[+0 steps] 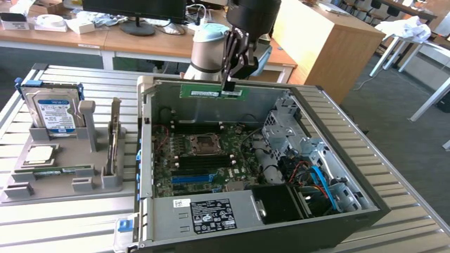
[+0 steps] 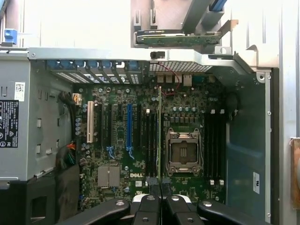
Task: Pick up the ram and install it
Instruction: 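Pick up the ram and move it above insertion slot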
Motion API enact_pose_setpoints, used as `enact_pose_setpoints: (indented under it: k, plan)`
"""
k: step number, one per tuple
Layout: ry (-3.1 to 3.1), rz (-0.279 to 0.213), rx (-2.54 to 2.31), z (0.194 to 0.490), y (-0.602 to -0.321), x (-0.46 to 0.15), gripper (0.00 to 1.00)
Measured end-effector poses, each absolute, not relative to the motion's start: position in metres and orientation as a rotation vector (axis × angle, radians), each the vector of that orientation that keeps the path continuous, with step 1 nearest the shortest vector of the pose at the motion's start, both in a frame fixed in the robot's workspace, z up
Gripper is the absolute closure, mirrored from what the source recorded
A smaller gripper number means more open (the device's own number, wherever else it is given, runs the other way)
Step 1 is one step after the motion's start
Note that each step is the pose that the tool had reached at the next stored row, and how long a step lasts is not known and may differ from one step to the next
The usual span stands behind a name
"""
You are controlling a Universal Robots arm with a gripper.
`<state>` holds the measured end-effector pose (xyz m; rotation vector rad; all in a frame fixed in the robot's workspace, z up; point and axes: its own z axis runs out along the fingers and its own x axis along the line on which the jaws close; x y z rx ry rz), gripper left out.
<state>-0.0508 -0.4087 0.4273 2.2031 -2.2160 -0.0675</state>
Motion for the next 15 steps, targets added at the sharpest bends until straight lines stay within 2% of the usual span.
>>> enact_pose_setpoints:
  k: [15]
  plan:
    - [-2.217, -0.068, 2.202, 0.4184, -0.4087, -0.0487, 0.89]
